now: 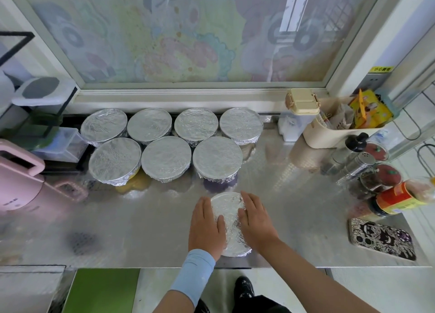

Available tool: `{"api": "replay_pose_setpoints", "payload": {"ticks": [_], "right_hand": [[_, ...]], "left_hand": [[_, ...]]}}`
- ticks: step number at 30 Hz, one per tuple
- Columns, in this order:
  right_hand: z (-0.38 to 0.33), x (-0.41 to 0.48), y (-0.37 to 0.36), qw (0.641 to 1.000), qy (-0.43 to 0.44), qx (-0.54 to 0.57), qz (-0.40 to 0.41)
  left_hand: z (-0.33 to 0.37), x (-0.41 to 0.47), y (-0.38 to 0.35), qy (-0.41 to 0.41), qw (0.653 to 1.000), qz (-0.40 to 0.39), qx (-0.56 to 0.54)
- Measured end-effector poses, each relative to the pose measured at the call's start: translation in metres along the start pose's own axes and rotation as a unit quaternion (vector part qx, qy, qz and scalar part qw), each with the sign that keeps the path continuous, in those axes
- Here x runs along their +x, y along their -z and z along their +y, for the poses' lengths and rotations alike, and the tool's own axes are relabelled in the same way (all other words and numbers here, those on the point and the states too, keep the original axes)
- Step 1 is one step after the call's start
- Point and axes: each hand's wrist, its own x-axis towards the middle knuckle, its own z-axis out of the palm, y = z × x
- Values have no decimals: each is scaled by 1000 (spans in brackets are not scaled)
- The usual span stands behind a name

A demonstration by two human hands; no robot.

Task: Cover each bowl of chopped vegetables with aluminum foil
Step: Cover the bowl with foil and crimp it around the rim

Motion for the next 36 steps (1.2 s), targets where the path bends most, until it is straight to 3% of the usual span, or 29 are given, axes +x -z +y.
{"api": "replay_pose_setpoints", "payload": {"ticks": [4,7,14,21,27,36], "right_hand": [[-10,15,4,990,29,-135,-37],[-16,16,4,974,39,-219,-46],[-9,22,3,996,-2,-78,-51],[-11,28,9,995,-2,-79,-68],[-3,32,5,994,-2,-23,107],[-10,46,-2,993,-46,58,97]], "left_hand": [[0,21,7,-122,982,-38,141],[1,32,7,-155,963,-75,206],[-2,35,1,-137,966,-66,207],[2,42,3,-105,977,-46,178],[2,60,2,-218,964,-54,141],[12,76,6,-140,990,-34,-7]]}}
